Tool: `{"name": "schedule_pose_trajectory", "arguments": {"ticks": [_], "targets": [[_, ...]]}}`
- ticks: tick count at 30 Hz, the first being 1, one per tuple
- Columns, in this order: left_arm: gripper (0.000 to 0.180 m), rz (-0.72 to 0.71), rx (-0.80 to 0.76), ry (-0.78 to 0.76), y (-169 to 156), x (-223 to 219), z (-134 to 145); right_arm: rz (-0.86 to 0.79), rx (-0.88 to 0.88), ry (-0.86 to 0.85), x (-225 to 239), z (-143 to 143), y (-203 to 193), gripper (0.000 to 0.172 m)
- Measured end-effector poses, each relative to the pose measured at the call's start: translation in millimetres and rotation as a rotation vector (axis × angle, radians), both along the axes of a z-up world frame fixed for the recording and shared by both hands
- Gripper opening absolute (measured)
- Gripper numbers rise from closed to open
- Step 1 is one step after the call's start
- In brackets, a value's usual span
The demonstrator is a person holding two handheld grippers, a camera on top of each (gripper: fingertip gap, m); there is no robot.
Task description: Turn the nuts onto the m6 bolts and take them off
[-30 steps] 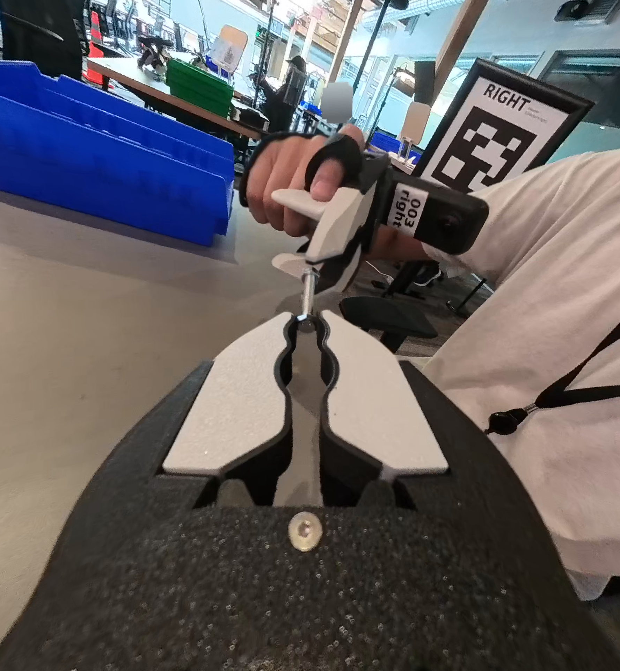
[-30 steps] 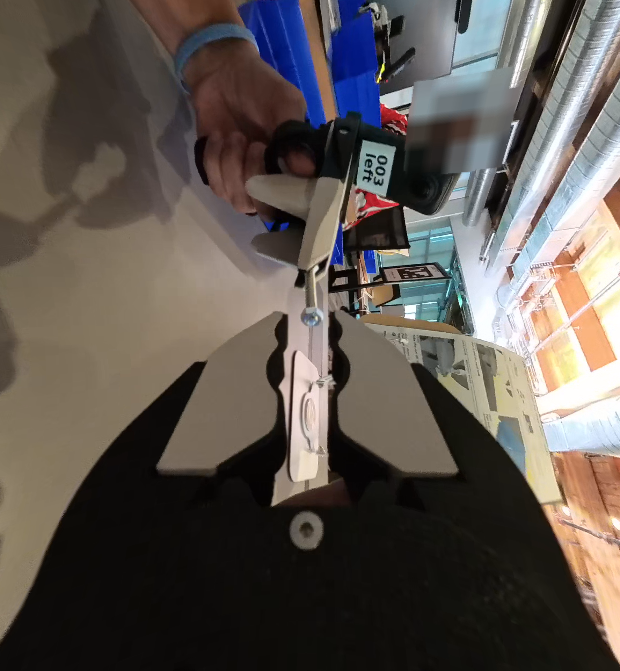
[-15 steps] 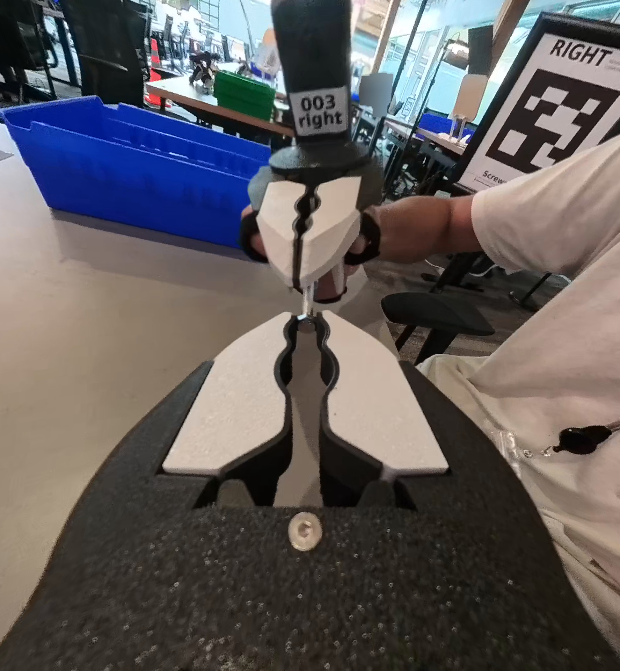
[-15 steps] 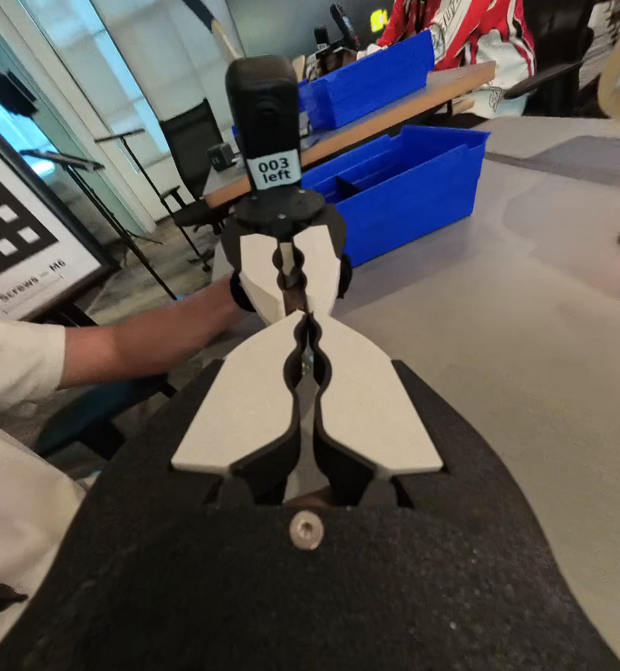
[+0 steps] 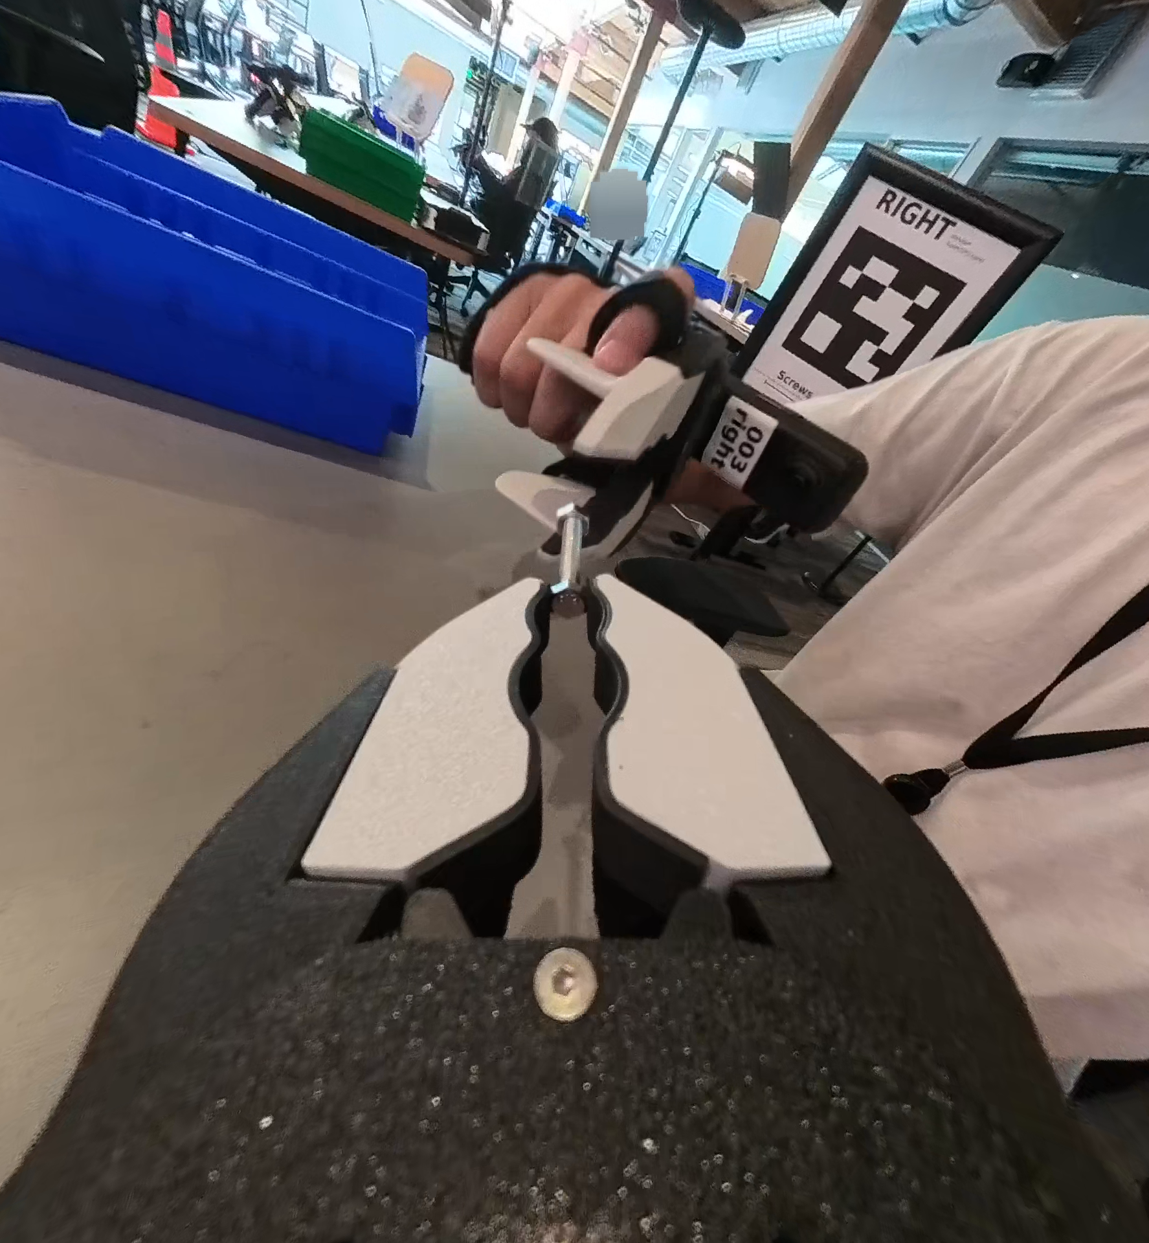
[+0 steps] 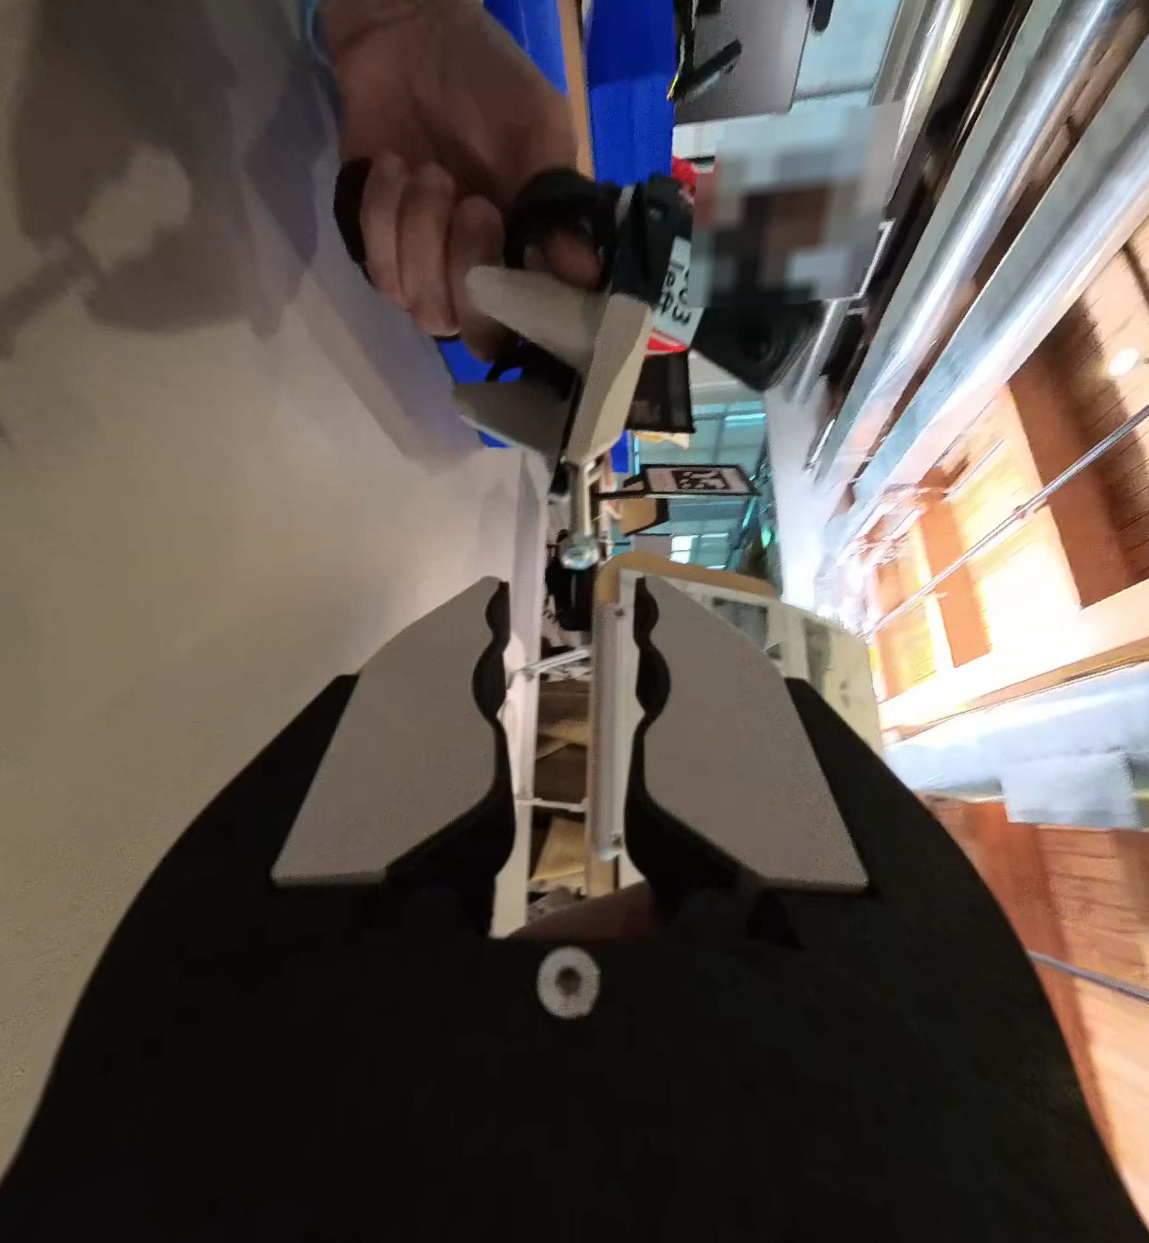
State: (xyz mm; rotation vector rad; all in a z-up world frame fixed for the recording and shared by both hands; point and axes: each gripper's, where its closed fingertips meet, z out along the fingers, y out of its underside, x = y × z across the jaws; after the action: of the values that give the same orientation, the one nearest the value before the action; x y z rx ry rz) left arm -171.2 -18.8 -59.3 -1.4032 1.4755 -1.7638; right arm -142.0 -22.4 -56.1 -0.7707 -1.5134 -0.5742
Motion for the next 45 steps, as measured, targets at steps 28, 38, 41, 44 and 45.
{"name": "schedule_pose_trajectory", "arguments": {"ticks": [28, 38, 41, 44, 45], "targets": [[0.010, 0.184, 0.200, 0.011, 18, 7, -6, 0.151, -2.223, 1.372, -9, -5, 17, 0.010], [0.010, 0.127, 0.071, -0.004, 18, 2, 0, -0.058, -0.965, 0.624, 7, -32, 23, 0.046], [0.010, 0.089, 0.021, -0.009, 15, 0, 2, -0.057, -0.255, 0.179, 7, -18, 11, 0.029], [0.010, 0.057, 0.003, 0.000, 11, 0, 0, -0.062, -0.005, -0.017, 1, -15, 9, 0.032], [0.010, 0.048, 0.004, 0.004, 9, 0, -1, -0.061, -0.005, -0.008, 0, -13, 10, 0.035]]}}
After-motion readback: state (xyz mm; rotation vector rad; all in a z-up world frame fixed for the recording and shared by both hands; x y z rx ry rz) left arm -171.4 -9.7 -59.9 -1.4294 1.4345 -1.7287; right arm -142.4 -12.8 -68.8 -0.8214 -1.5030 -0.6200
